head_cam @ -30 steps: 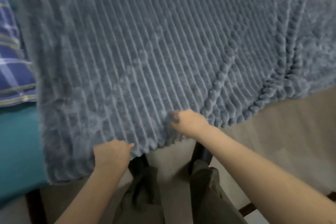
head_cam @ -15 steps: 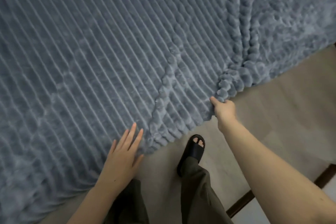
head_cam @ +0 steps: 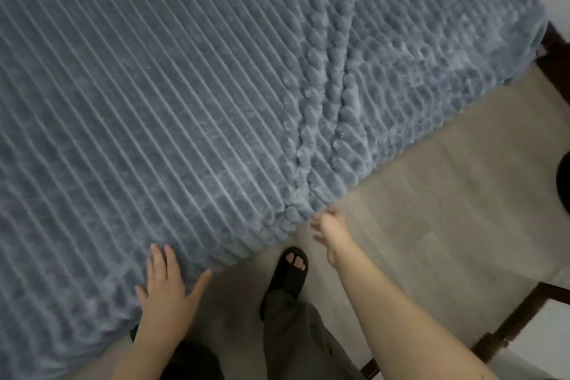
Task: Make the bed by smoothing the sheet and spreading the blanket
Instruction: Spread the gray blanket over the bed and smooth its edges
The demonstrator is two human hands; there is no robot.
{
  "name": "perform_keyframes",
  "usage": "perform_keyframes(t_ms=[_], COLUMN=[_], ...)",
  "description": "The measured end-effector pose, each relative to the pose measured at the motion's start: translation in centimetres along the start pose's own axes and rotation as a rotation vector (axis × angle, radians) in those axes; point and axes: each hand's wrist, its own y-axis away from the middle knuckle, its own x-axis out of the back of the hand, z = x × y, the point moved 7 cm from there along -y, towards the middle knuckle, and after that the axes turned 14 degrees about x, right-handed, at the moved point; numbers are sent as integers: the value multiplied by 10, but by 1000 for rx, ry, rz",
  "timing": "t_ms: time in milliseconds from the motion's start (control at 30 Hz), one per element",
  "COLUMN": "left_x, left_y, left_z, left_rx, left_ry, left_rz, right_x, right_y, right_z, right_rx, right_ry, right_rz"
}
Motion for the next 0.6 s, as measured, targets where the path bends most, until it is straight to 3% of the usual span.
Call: perform_keyframes(t_ms=[133, 333, 467, 600], left_x=[-9, -22, -36, -46], left_y=[13, 25, 20, 19], left_z=[69, 168, 201, 203], left_rx=[-250, -477, -428, -359], left_ry=[-18, -92, -179, -245], left_rz=[8, 59, -2, -60], right_x=[28, 55, 96, 139], right_y=[-37, -61, -67, -76], right_z=[-55, -92, -94, -53], right_rx=[26, 45, 122, 104], right_ry=[-531, -397, -805, -624], right_rz=[36, -197, -224, -100])
